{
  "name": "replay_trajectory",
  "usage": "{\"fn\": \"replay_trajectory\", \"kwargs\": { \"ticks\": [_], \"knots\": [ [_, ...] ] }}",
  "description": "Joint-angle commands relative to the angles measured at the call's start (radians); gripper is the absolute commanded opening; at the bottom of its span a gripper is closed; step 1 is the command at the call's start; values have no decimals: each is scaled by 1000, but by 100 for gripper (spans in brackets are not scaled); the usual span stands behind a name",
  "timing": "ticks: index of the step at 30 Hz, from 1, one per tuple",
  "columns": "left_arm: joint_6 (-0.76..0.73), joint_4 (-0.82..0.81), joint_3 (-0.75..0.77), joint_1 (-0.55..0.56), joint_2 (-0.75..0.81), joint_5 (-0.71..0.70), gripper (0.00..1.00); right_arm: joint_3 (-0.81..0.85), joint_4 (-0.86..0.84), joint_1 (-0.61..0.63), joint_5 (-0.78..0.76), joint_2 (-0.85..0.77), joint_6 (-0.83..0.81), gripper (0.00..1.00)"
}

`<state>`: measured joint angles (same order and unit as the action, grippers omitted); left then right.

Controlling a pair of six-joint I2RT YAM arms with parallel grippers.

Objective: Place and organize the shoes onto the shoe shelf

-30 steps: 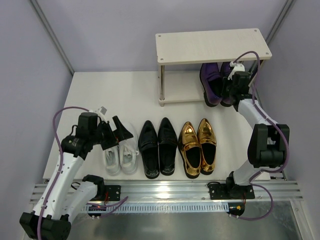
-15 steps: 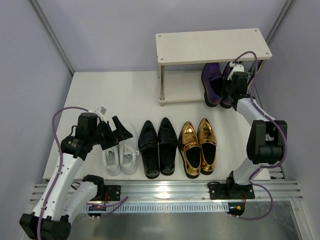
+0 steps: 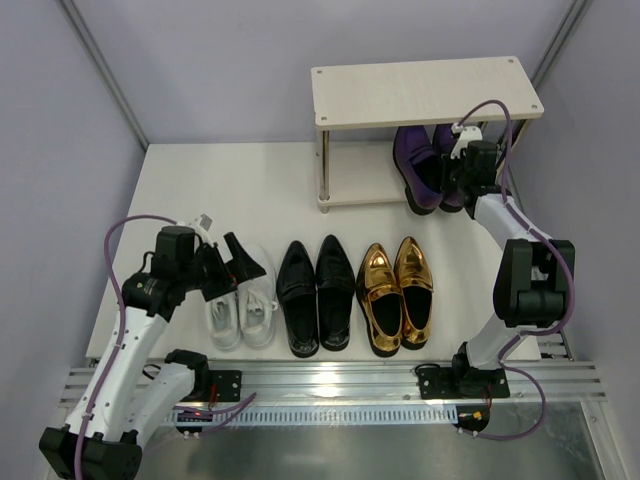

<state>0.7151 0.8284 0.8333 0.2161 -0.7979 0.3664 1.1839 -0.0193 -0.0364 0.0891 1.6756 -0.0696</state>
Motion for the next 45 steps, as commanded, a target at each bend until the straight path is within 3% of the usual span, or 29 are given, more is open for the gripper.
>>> {"fn": "replay_trajectory", "kwargs": {
  "ticks": [1,9,14,17,31,35,40,45],
  "knots": [
    [15,-8,-5,5,23,0,100,141,-263,1,50,-44,-47,4],
    [32,0,-23,5,55,-11,100,226,-217,0,-6,29,-61,5],
    [38,-3,-33,5,65,-12,100,177,-237,1,-58,23,-42,54],
    [37,0,-34,5,66,-12,99,137,-264,1,-84,-11,-38,65],
    [46,-38,-31,5,63,8,100,-26,-354,-10,-140,-292,111,81],
    [46,-44,-28,5,68,11,100,-41,-254,-13,-166,-368,145,84],
    [50,-69,-26,5,71,17,100,-147,-157,-51,-374,-467,211,92],
    [49,-100,-23,5,48,28,100,-191,-48,-123,-393,-505,228,95]
  ]
}}
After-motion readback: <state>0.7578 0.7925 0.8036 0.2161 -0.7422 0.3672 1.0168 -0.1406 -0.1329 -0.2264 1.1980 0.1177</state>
